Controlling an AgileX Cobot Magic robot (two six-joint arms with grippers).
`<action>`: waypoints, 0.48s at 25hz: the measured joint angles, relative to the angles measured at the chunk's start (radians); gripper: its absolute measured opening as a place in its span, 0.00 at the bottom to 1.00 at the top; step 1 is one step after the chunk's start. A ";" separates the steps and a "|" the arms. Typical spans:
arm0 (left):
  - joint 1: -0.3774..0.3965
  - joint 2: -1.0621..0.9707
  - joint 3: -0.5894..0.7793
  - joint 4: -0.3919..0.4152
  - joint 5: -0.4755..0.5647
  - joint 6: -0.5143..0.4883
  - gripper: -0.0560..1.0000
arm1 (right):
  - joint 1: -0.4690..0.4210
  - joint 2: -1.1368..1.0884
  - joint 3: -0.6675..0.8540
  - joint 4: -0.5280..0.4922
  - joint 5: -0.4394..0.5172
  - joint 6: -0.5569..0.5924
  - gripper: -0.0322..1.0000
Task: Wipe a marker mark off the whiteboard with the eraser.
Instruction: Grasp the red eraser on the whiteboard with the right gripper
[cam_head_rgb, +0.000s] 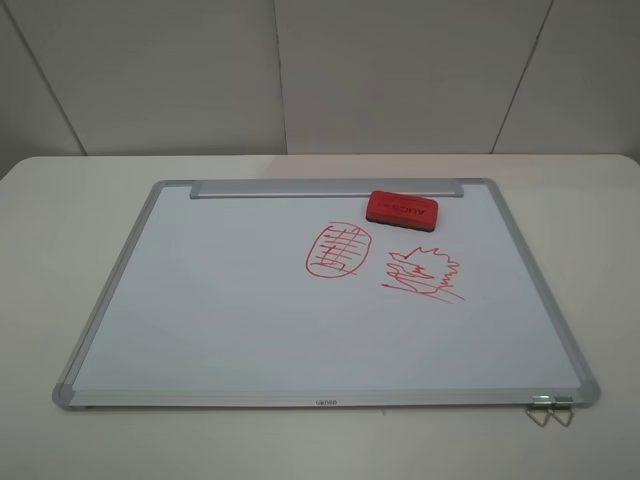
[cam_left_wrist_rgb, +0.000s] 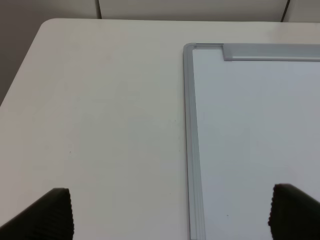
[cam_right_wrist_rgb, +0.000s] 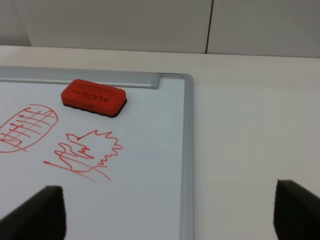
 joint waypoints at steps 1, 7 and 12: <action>0.000 0.000 0.000 0.000 0.000 0.000 0.79 | 0.000 0.000 0.000 0.000 0.000 0.000 0.75; 0.000 0.000 0.000 0.000 0.000 0.000 0.79 | 0.000 0.000 0.000 0.000 0.000 0.000 0.75; 0.000 0.000 0.000 0.000 0.000 0.000 0.79 | 0.000 0.128 0.001 0.000 0.000 0.000 0.75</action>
